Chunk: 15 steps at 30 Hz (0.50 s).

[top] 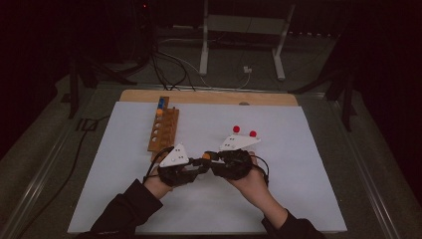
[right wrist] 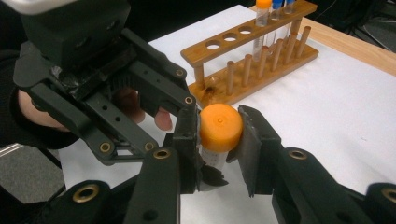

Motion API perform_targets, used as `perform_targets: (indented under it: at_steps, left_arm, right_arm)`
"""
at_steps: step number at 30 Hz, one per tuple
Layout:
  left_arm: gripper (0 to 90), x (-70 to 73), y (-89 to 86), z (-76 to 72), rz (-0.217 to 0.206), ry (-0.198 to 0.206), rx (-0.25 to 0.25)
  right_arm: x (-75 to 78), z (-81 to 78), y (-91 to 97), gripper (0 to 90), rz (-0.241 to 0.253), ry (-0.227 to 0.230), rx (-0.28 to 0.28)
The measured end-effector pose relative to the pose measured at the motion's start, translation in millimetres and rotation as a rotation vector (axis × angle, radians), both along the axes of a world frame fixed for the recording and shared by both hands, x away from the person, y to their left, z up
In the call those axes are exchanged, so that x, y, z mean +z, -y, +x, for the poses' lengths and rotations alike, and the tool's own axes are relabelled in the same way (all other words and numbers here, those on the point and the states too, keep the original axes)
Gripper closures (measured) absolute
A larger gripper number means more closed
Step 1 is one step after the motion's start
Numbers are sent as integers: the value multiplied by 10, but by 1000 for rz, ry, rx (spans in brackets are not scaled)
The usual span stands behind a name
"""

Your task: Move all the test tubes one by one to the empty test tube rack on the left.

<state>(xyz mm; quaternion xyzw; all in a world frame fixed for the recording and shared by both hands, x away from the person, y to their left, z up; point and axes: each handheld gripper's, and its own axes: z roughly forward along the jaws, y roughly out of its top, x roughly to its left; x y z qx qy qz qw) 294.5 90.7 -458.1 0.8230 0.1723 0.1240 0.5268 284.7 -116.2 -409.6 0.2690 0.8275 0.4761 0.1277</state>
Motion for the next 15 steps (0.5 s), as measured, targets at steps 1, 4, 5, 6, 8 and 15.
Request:
perform_targets:
  at_steps: [1,4,5,6,8,15]
  left_arm:
    - [738,-1,2,1,1,-1,-3]
    - [748,-1,6,4,5,-1,-3]
    - [751,0,8,4,6,0,0]
    - [753,3,12,2,11,4,4]
    - [755,8,21,-3,14,13,16]
    - [759,67,-50,34,2,14,60]
  right_arm:
    - [-2,3,0,699,0,-2,0]
    - [-5,3,-1,699,-3,-1,1]
    - [-7,3,-1,699,-2,-1,2]
    - [-9,5,1,698,-1,1,0]
    - [-11,10,4,695,0,1,-1]
    - [43,-11,74,548,42,49,-21]
